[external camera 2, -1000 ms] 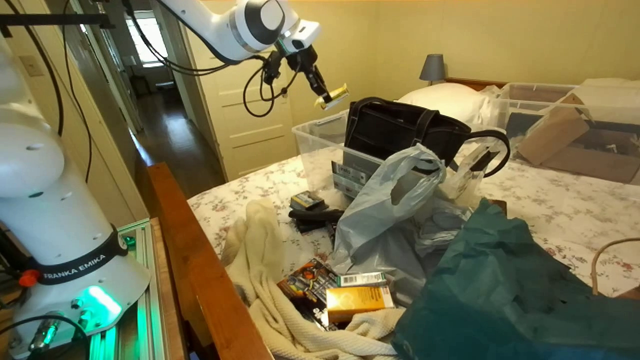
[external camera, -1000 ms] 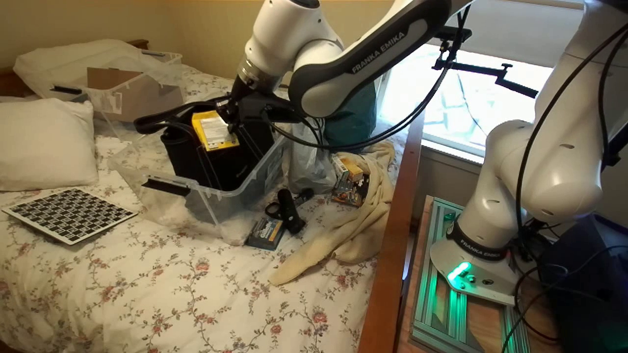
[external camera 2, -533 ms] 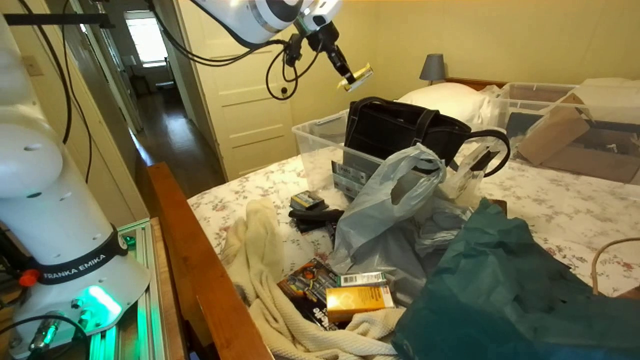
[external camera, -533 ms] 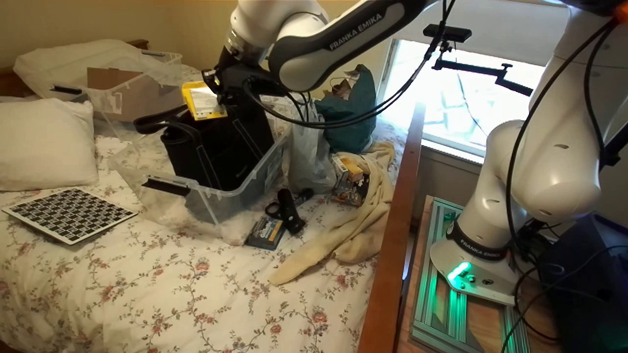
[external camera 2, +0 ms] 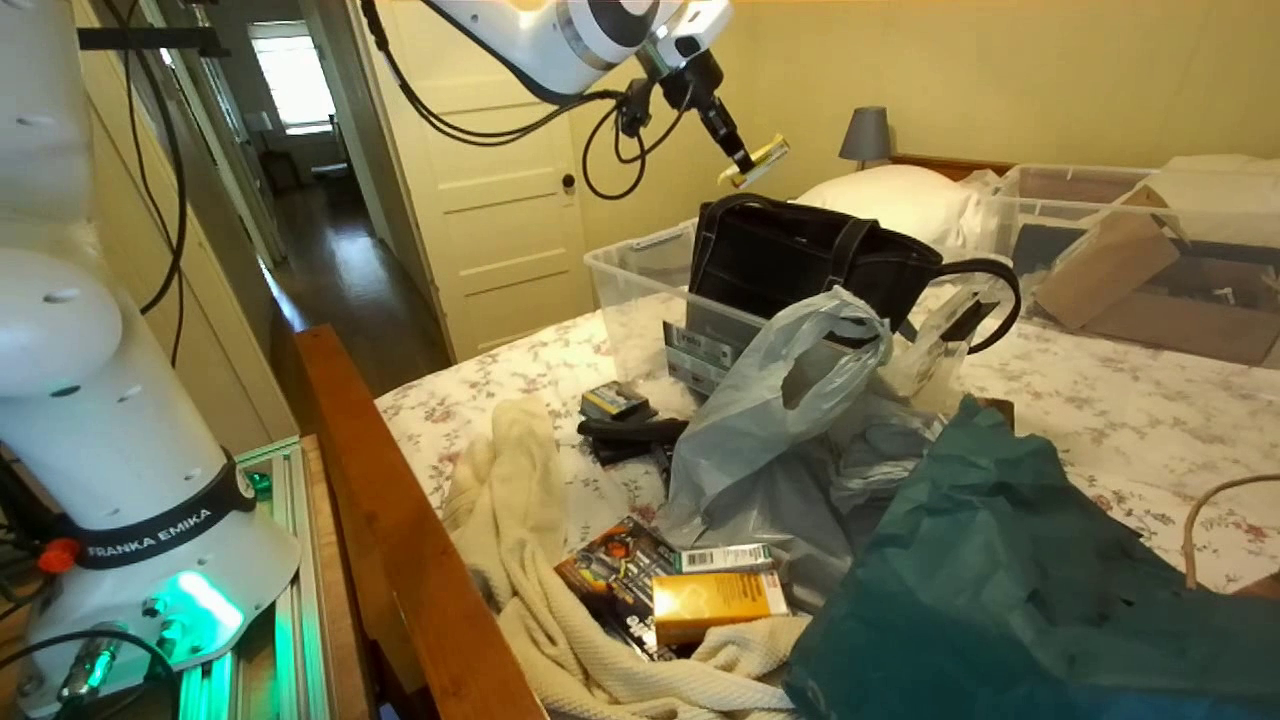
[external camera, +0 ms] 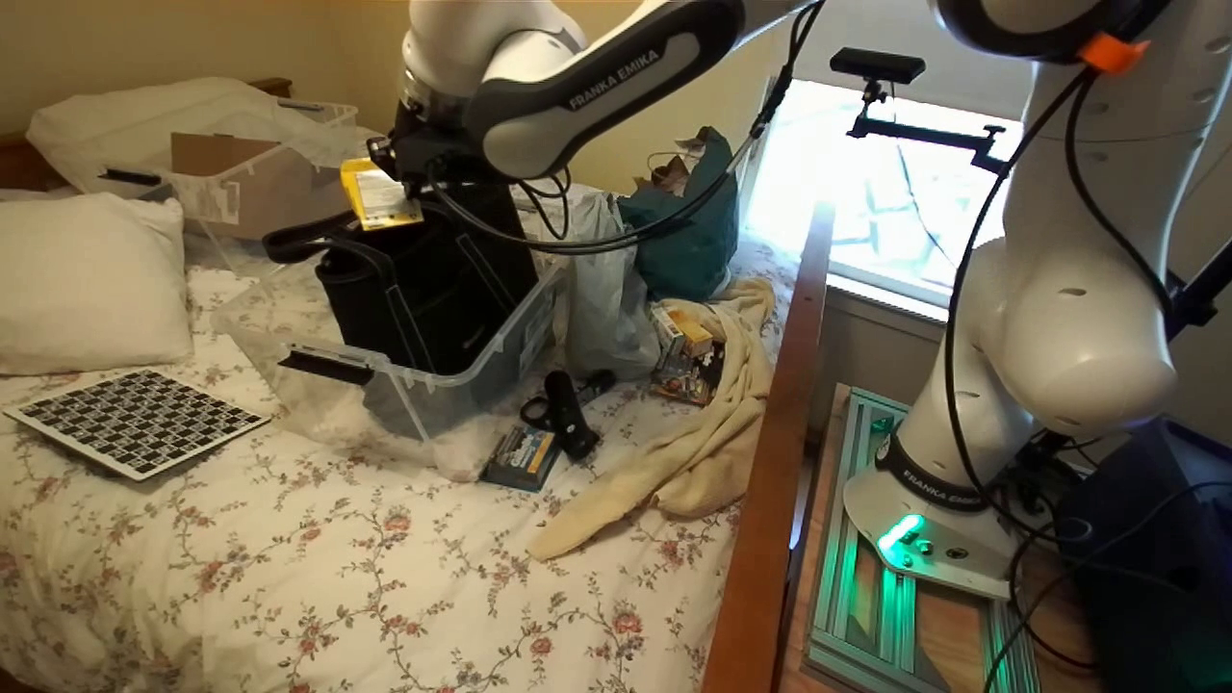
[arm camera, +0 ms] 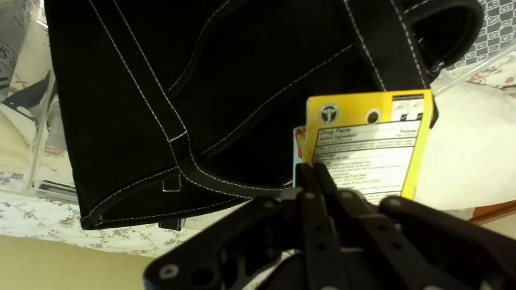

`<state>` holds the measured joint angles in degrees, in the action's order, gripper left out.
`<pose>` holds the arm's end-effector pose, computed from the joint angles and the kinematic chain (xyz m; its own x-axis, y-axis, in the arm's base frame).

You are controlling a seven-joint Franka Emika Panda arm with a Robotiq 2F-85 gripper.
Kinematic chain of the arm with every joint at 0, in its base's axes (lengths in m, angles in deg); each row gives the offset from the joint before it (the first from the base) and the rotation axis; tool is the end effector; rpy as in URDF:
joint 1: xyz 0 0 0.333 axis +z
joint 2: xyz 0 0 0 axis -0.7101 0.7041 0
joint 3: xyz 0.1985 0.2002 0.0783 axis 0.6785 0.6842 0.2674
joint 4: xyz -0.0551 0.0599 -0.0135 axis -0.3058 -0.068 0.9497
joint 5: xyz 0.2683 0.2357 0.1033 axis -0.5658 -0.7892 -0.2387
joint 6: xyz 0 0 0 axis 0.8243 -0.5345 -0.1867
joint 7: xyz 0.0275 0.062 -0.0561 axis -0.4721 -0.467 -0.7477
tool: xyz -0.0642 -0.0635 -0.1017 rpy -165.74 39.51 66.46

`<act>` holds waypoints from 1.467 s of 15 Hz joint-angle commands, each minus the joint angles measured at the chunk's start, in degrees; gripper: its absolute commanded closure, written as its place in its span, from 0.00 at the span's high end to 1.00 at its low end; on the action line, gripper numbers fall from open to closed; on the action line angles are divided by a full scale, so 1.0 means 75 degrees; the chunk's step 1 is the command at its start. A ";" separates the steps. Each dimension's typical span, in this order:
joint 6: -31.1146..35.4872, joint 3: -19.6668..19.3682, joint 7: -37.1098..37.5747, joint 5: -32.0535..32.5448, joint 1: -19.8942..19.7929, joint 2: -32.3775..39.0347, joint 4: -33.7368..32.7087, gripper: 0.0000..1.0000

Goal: Pick up the yellow plastic from the bed and put it in the bag

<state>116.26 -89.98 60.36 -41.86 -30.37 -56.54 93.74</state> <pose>0.6631 0.0744 0.4023 0.6439 -0.5101 0.5703 -0.5176 -0.8393 -0.1663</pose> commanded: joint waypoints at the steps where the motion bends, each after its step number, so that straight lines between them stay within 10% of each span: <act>1: -0.0354 -0.0017 0.0116 0.0151 -0.0054 0.0776 -0.1046 0.01; 17: -0.1924 -0.0226 -0.0121 -0.0126 -0.0063 0.2694 -0.3510 0.01; 18: -0.2037 -0.0219 -0.0131 -0.0150 -0.0058 0.2770 -0.3633 0.28; 22: -0.2266 -0.0216 -0.0129 -0.0161 -0.0055 0.2935 -0.3936 0.49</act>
<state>101.81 -91.91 60.40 -41.96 -30.60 -36.61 68.41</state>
